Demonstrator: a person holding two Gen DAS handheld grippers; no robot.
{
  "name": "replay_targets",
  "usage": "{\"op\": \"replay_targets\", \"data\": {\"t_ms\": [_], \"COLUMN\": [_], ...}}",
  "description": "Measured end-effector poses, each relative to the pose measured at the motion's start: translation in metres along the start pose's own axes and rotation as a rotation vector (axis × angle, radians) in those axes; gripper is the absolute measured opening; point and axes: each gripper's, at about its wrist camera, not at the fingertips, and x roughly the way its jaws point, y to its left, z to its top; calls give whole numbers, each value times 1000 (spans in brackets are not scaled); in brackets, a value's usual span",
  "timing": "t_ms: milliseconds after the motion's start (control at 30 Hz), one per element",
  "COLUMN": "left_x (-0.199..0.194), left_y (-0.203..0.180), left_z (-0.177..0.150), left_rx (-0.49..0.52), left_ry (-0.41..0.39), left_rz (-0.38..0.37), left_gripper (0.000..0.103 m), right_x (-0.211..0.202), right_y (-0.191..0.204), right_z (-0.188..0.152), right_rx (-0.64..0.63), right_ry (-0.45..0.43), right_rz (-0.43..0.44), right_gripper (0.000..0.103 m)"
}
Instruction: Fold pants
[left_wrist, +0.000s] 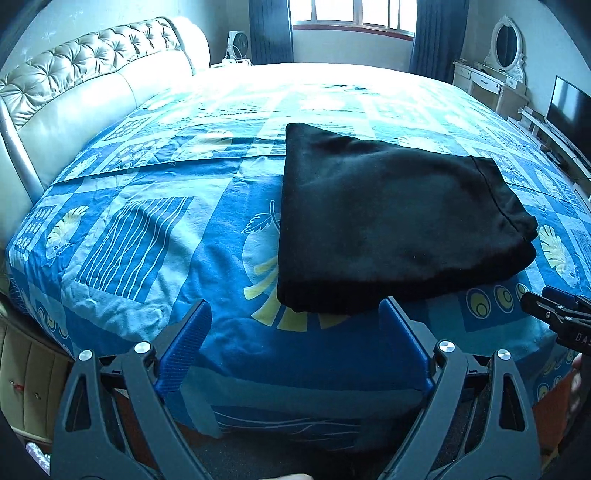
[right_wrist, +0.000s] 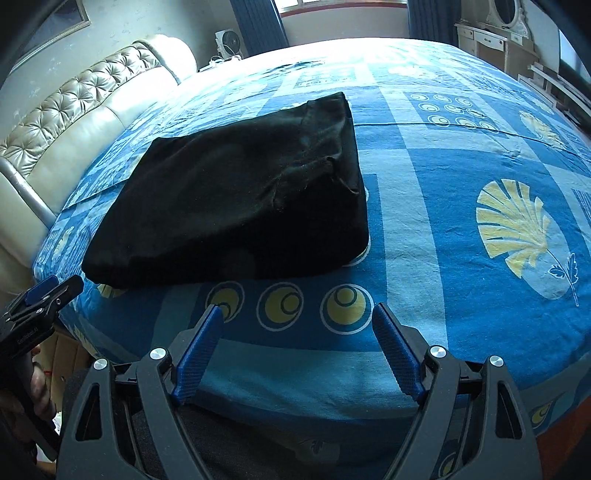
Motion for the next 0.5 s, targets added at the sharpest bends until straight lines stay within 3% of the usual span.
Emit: {"op": "replay_targets", "data": {"t_ms": [500], "left_x": [-1], "left_y": [-10], "left_z": [-1], "left_rx": [44], "left_ry": [-4], "left_rz": [17], "left_gripper": [93], "right_x": [-7], "right_y": [-15], "right_z": [4], "right_rx": [33], "right_ry": [2], "right_rz": [-17], "right_gripper": [82]}}
